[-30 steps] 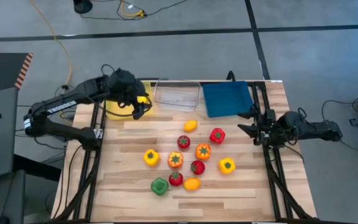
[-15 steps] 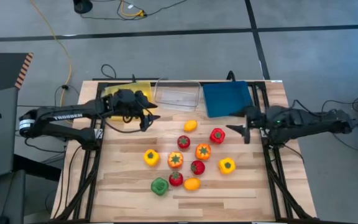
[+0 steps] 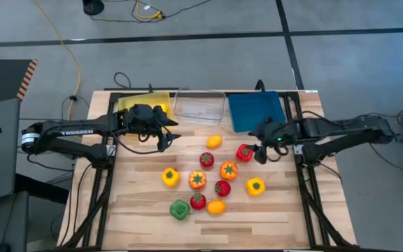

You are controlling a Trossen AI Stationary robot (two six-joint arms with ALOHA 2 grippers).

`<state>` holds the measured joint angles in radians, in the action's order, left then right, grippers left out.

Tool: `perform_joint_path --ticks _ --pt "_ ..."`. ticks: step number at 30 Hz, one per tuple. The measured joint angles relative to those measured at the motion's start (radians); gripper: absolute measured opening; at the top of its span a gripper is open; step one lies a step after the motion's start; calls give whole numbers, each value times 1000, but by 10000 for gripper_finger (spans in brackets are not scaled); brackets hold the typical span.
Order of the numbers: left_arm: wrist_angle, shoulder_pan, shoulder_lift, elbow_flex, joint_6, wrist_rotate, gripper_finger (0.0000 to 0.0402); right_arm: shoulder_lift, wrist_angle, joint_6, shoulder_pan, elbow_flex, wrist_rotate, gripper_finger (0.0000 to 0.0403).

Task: Sort produce into baskets
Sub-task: Put the red bell pepper into the blue bin

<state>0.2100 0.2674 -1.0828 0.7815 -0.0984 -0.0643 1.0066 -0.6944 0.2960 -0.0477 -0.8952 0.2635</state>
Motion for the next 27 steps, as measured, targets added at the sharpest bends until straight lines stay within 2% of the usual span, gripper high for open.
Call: perform_joint_path --ticks 4,11,27 --pt "0 0 0 0 19 0 254 84 -67 28 11 -46 -1 286" --pt "0 0 0 0 23 0 254 178 -54 28 11 -50 -2 286" --pt "1 0 0 0 23 0 254 330 -57 28 8 -50 -12 286"
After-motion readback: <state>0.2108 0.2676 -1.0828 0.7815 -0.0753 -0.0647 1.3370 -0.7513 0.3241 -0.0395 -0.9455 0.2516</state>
